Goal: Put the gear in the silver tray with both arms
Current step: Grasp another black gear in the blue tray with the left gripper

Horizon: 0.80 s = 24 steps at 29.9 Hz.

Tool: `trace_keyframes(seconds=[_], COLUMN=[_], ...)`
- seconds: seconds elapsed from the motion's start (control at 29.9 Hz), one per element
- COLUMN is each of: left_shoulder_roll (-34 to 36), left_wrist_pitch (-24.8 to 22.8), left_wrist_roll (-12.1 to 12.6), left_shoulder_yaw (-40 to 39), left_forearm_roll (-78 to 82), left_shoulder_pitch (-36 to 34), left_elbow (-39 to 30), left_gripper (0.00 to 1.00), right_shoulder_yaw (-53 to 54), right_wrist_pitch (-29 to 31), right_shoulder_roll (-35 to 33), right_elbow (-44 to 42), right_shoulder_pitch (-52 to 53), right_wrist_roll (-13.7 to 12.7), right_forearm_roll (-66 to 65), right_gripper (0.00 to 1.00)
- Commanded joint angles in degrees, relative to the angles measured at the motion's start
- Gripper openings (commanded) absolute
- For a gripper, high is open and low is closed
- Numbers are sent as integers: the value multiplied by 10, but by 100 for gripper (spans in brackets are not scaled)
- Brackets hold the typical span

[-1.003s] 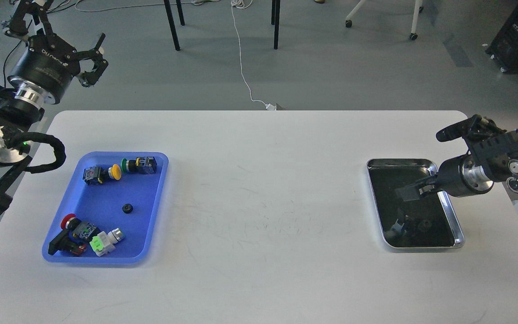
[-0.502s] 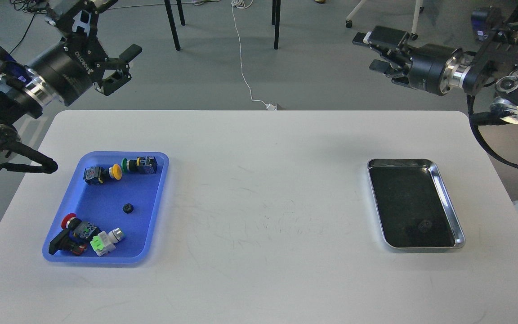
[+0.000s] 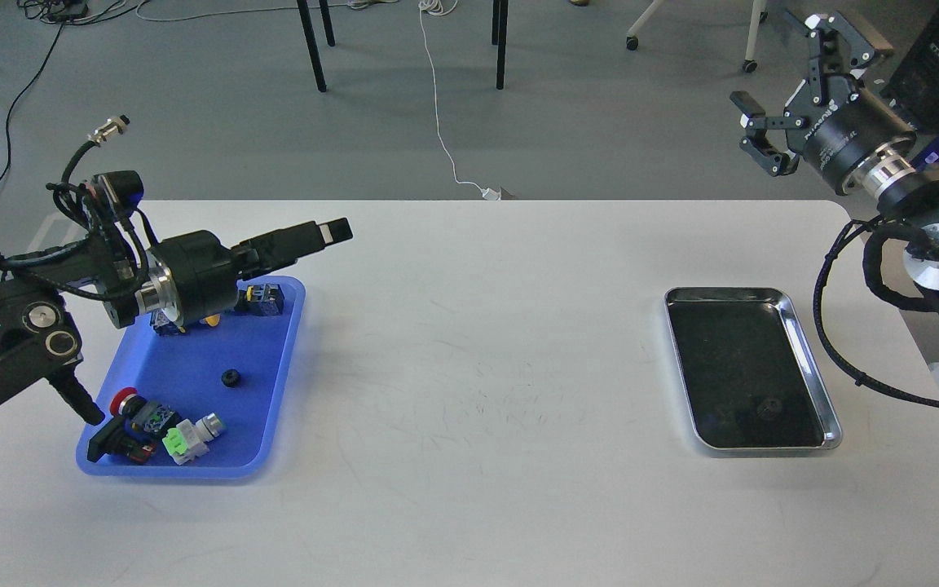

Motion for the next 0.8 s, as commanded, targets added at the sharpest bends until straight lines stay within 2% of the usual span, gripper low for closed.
trace_keyframes(seconds=[0.0, 0.07, 0.17, 0.27, 0.53, 0.77], left_shoulder_roll=[4, 12, 44, 56, 31, 21], left_wrist_pitch=[15, 42, 67, 68, 71, 71], left_wrist_roll=[-3, -3, -4, -5, -5, -6], left_shoulder_yaw=[30, 54, 82, 101, 106, 106], left_forearm_roll=[179, 272, 326, 330, 334, 334], left_shoulder_pitch=[2, 10, 25, 27, 34, 51], left_elbow=[0, 5, 8, 27, 102, 111], left_gripper=[98, 96, 93, 88, 61, 55], right_shoulder_yaw=[28, 45, 57, 64, 67, 105], right_wrist_pitch=[2, 2, 4, 8, 9, 8], right_shoulder_roll=[0, 0, -1, -1, 1, 11], right_elbow=[13, 35, 57, 61, 61, 61], right_shoulder_pitch=[-50, -77, -100, -110, -113, -112], right_wrist_roll=[14, 24, 26, 26, 42, 41], right_forearm_roll=[40, 40, 39, 39, 40, 39], right_gripper=[96, 96, 97, 97, 96, 97])
